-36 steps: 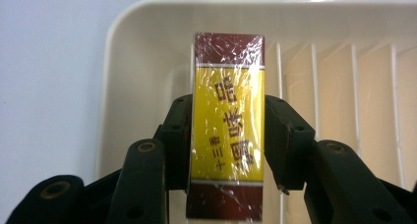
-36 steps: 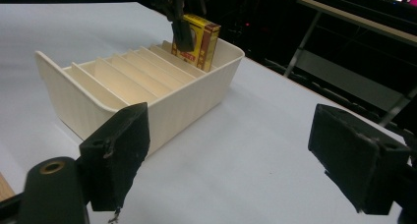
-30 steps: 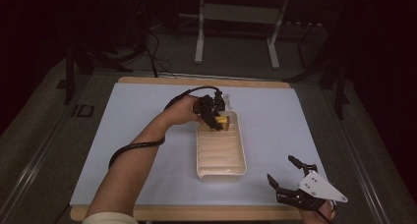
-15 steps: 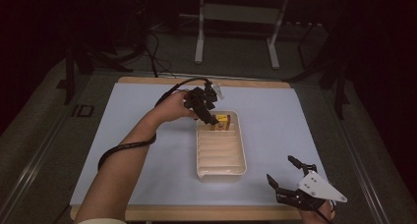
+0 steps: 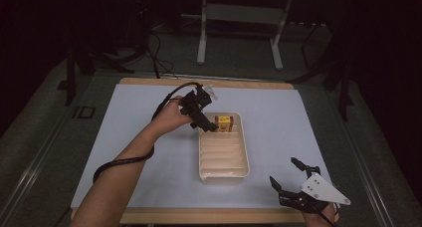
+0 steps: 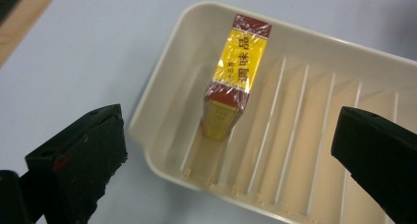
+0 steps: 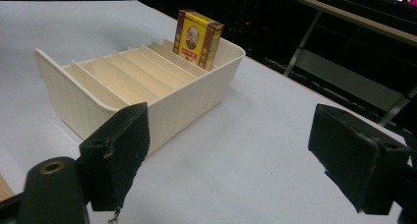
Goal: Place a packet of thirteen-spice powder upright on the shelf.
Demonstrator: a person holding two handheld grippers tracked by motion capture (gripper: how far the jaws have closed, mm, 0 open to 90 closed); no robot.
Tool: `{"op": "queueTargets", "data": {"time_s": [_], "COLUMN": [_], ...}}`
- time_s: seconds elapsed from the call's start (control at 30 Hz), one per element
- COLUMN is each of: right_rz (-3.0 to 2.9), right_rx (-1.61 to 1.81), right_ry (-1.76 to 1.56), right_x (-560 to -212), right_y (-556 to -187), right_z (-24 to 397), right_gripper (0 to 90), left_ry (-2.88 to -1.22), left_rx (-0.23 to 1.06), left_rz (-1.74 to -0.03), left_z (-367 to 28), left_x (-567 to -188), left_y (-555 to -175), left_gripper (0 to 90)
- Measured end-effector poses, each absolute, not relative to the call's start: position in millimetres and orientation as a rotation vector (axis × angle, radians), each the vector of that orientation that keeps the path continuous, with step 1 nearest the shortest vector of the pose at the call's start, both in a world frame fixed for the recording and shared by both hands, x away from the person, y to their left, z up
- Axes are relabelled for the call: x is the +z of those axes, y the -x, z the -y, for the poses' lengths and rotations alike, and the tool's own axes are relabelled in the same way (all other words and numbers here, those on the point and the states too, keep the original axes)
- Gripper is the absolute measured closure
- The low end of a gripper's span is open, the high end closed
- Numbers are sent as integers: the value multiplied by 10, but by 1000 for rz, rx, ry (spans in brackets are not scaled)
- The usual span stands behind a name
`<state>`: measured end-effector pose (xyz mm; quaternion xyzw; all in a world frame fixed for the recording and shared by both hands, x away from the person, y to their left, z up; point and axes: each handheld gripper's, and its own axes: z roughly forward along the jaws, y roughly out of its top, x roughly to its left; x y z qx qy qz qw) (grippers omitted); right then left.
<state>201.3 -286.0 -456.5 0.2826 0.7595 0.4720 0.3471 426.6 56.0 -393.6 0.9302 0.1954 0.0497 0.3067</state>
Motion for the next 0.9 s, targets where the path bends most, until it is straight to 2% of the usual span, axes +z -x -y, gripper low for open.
{"op": "queueTargets", "data": {"time_s": [0.17,0.37,0.6,0.9], "right_rz": [-1969,-1963,-1962,-1962], "right_rx": [1222,1221,1214,1214], "right_ry": [-732,-736,-736,-740], "right_x": [-4566,-4563,-4566,-4568], "right_y": [-2016,-2014,-2017,-2022], "right_z": [2858,2856,2844,2843], "right_gripper": [158,158,157,157], "left_ry": [-2413,-2389,-2319,-2295], "left_rx": [85,142,84,115], "left_rz": [-581,-597,-641,-684], "left_z": [-755,-928,-1112,-1275], "left_x": [-3946,-3932,-3984,-4086], "left_y": [-4232,-4066,-3904,-3652], "left_gripper": [2,2,3,2]}}
